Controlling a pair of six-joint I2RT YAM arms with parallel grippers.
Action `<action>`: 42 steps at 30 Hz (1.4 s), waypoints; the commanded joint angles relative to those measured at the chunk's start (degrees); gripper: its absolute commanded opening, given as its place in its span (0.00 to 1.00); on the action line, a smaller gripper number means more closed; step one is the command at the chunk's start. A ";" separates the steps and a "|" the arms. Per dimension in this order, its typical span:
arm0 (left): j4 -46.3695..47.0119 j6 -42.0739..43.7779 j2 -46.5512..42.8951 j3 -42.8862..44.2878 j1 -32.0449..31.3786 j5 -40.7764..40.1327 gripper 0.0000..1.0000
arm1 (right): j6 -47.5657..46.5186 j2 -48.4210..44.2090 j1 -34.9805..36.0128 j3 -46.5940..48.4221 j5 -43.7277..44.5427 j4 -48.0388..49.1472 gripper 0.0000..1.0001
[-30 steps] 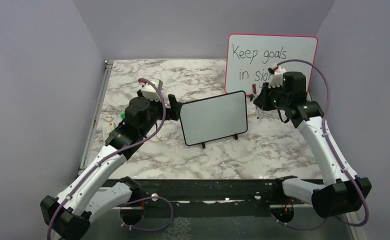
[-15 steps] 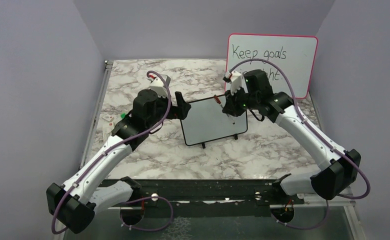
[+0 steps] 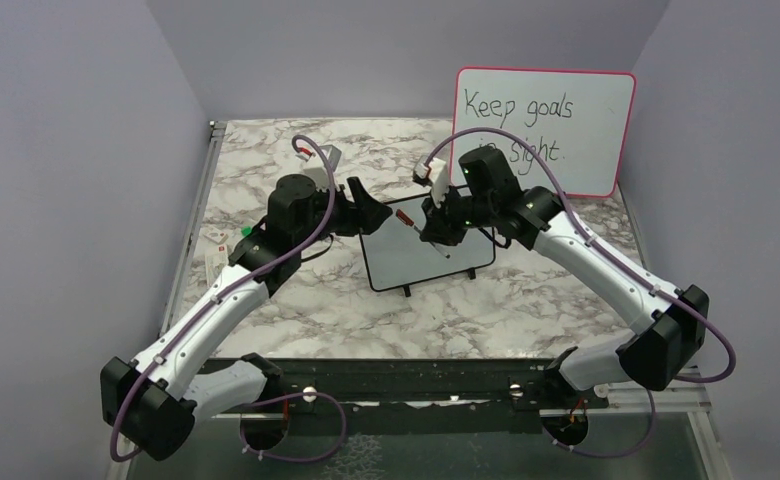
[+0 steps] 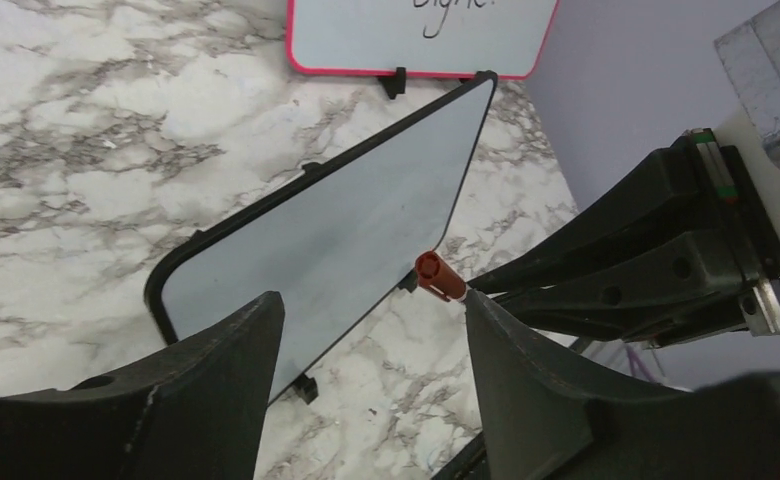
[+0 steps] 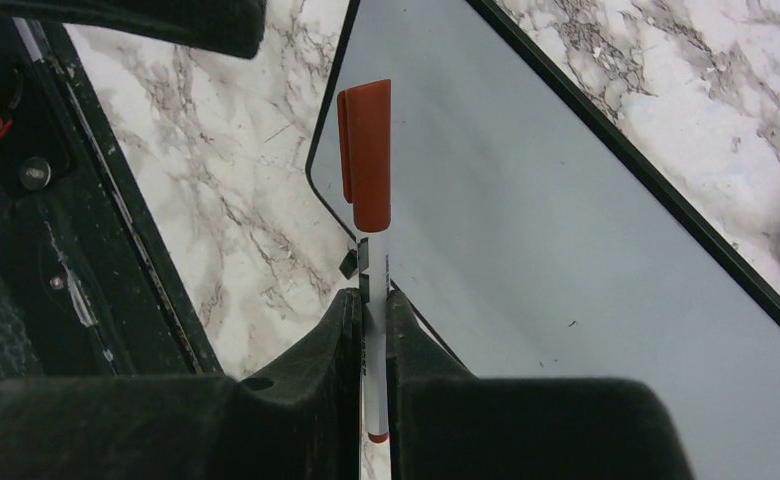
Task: Write a sentence on the whiteboard
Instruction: Open the whiteboard marker at the center of the board.
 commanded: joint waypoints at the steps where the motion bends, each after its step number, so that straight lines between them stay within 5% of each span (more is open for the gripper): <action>1: 6.27 -7.44 1.14 -2.09 0.55 7.09 0.64 | -3.08 0.88 0.83 1.56 -3.99 1.02 0.00; 22: 14.98 -16.76 4.64 -6.20 0.64 14.82 0.33 | -5.63 2.04 1.69 2.49 -8.94 3.12 0.01; 31: 16.98 -18.95 2.55 -8.68 0.64 12.81 0.00 | -4.01 1.40 1.82 0.66 -9.21 6.67 0.01; 42: 21.14 -25.18 -4.85 -16.24 0.73 4.99 0.00 | 7.09 -7.85 1.69 -11.31 -8.74 25.48 0.51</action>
